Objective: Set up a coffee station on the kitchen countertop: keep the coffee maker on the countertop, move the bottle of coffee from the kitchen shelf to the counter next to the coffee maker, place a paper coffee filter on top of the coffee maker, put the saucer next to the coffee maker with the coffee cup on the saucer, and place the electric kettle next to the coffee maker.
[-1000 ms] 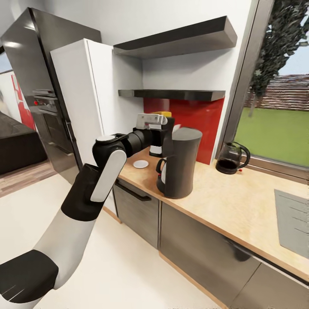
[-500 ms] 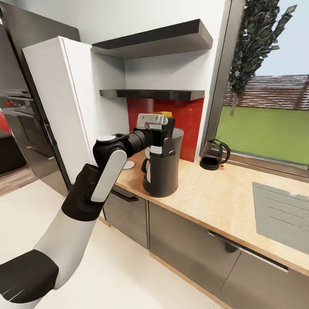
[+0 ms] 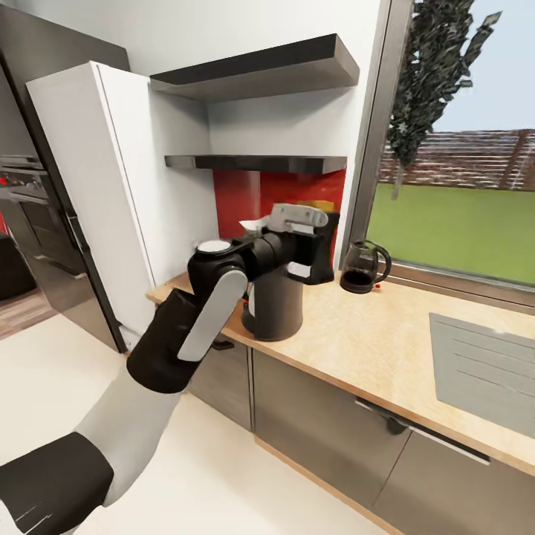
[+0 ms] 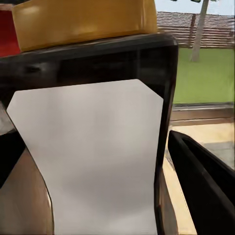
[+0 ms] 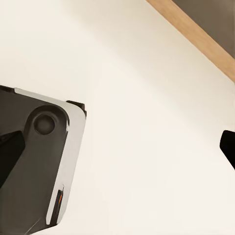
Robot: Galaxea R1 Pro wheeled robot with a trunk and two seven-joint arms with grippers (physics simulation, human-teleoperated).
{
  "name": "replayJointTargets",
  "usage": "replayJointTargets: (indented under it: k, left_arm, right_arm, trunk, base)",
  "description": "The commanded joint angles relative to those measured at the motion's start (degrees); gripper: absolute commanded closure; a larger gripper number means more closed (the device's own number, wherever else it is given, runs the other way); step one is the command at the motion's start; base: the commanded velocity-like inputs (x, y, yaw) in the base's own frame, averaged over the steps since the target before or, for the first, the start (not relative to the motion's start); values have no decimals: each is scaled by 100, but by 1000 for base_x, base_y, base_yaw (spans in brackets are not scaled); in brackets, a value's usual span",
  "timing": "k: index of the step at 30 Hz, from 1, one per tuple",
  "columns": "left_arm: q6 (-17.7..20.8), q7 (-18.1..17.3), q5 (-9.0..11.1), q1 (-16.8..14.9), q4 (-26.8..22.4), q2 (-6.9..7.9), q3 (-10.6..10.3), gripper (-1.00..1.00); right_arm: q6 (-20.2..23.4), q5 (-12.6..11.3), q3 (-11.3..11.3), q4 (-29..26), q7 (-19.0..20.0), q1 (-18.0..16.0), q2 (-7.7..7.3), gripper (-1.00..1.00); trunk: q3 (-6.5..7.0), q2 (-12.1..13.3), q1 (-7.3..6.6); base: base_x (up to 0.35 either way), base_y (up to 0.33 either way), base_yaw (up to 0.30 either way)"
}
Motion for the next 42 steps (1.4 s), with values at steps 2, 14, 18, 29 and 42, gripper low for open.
replayJointTargets:
  k: [2, 14, 18, 29, 42]
  left_arm:
    - [-40, 60, -28, -7, 5, -1, -130, 100]
    - [-342, 60, -28, -7, 24, -1, -565, 100]
    - [-344, 63, -28, -7, 18, -1, -571, 100]
    - [-354, 61, -23, 385, 16, -1, -630, 100]
    - [-1505, 110, -40, 1052, 113, 202, -1911, 100]
  right_arm:
    - [-19, 18, -52, 8, 34, -3, -9, -100]
    - [-17, 7, -50, 6, 32, -3, -4, -100]
    - [-19, 2, -49, 1, 33, -3, -9, -100]
    - [-19, 0, -49, -1, 34, -3, -4, -100]
    - [-11, 7, -49, -1, 34, -3, -3, -100]
  trunk:
    - [-9, -9, 2]
    - [-9, -9, 2]
    - [-9, -9, 2]
    - [8, -9, 2]
    - [44, -9, 2]
  base:
    - [0, 0, 0]
    - [0, 0, 0]
    - [0, 0, 0]
    - [0, 0, -166]
    - [0, 0, -264]
